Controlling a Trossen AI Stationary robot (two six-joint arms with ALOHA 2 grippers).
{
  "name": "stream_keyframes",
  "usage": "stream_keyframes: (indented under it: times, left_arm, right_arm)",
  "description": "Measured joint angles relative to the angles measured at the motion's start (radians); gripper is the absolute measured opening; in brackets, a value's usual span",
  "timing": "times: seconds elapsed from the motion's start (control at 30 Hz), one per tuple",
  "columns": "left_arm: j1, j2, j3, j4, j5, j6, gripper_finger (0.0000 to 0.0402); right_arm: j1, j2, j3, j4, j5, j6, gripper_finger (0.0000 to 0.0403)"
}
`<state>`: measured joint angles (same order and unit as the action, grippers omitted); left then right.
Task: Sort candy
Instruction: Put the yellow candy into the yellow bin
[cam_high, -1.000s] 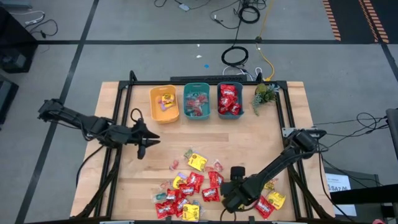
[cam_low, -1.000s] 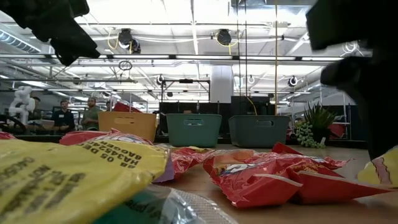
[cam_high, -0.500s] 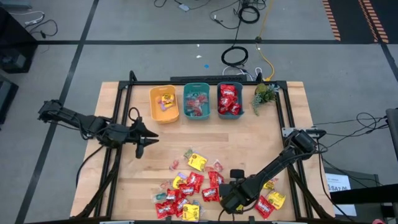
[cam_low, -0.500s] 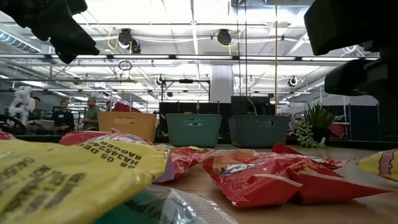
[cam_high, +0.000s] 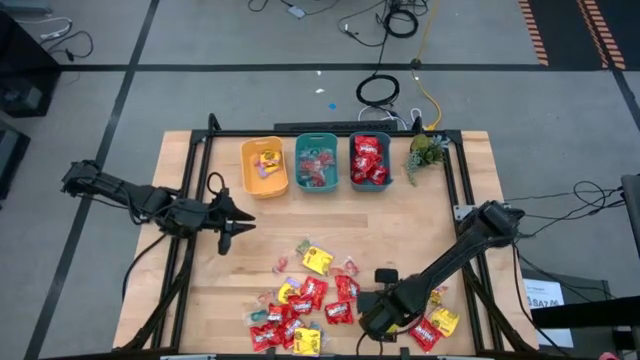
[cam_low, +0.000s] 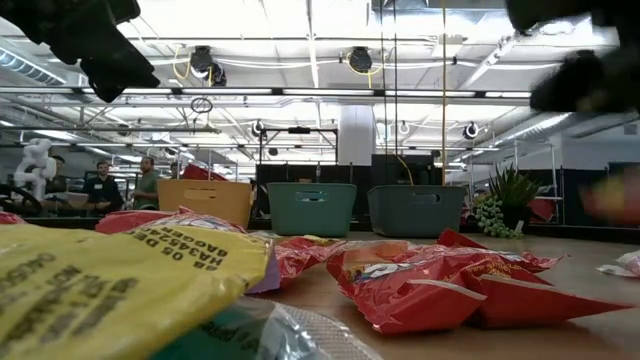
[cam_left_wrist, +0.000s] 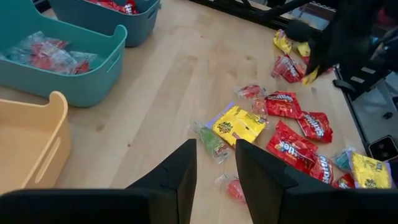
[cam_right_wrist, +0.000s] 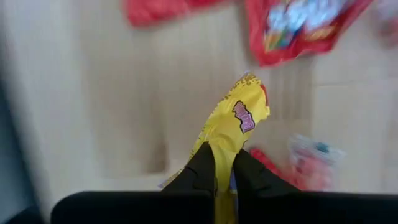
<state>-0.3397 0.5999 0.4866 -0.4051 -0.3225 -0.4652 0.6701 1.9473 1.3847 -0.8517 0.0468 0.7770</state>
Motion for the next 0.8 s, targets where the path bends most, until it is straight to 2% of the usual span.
stream_keyframes:
  times: [0.17, 0.33, 0.5, 0.67, 0.8]
  left_arm:
    - [0.000, 0.000, 0.000, 0.003, 0.006, 0.029, 0.0121]
    - [0.000, 0.000, 0.000, -0.001, 0.006, 0.061, 0.0121]
    - [0.028, -0.001, 0.000, 0.004, 0.029, 0.129, 0.0121]
    - [0.092, -0.002, 0.000, 0.040, 0.161, 0.214, 0.0121]
    - [0.149, -0.008, 0.000, 0.036, 0.199, 0.261, 0.0121]
  right_arm:
    - [-0.045, -0.124, 0.001, -0.087, 0.120, -0.004, 0.0010]
    - [-0.154, -0.243, 0.004, -0.064, 0.239, -0.059, 0.0008]
    - [-0.325, -0.279, 0.004, 0.107, 0.239, -0.179, 0.0007]
    - [-0.465, -0.273, 0.010, 0.345, 0.225, -0.338, 0.0007]
    - [-0.568, -0.224, 0.105, 0.382, 0.183, -0.412, 0.0007]
